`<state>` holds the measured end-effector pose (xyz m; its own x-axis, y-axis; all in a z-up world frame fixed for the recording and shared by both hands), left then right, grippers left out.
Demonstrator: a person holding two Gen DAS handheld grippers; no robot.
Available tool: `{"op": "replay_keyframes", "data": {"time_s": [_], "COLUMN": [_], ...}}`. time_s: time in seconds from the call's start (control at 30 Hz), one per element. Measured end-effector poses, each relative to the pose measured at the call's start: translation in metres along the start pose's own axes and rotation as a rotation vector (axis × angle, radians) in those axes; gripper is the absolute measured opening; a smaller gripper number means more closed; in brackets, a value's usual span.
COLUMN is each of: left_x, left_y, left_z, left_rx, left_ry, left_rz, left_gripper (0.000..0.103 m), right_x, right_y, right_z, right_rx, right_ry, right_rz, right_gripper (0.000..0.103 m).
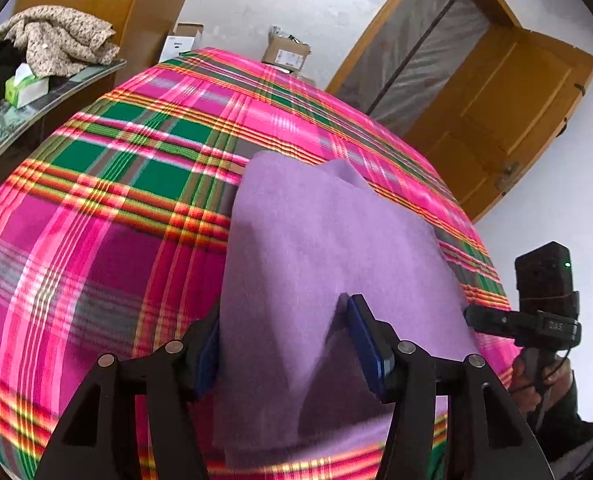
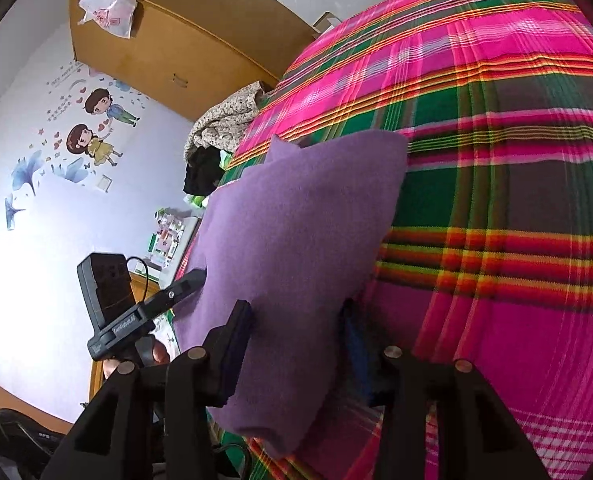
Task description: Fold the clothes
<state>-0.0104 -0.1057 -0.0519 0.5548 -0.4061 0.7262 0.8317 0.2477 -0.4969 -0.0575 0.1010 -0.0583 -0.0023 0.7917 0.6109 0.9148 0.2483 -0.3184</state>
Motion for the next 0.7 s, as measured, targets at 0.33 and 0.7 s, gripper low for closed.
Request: {"op": "replay_keyframes", "data": {"time_s": [0.33, 0.7], "left_x": [-0.006, 0.011], "left_y": [-0.011, -0.016], "left_z": [-0.004, 0.009], "left_rx": [0.068, 0.036], "left_ry": [0.013, 0.026], "left_rz": [0.023, 0.056], "left_gripper": [0.039, 0.023], "right_x": [-0.002, 0.018], "right_y": [-0.010, -0.020], "right_z": [0.001, -0.016], "right_rx": [-0.016, 0.047], "right_ry": [-0.003, 0.013], "right_rz": [0.025, 0.077], "right_gripper": [0.021, 0.014]}}
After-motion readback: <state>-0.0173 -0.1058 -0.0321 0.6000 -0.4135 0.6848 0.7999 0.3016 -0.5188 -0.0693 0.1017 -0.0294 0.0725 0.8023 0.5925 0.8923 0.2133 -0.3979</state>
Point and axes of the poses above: each gripper's, at about its wrist camera, not at the fingertips, and x roughly against the way its jaws point, z to its right, y to its underside, the point moved 8 cm from there along -x, roughly the way its jaws point, and after that the axes turned 8 degrees about -z, right-handed, at the moved point
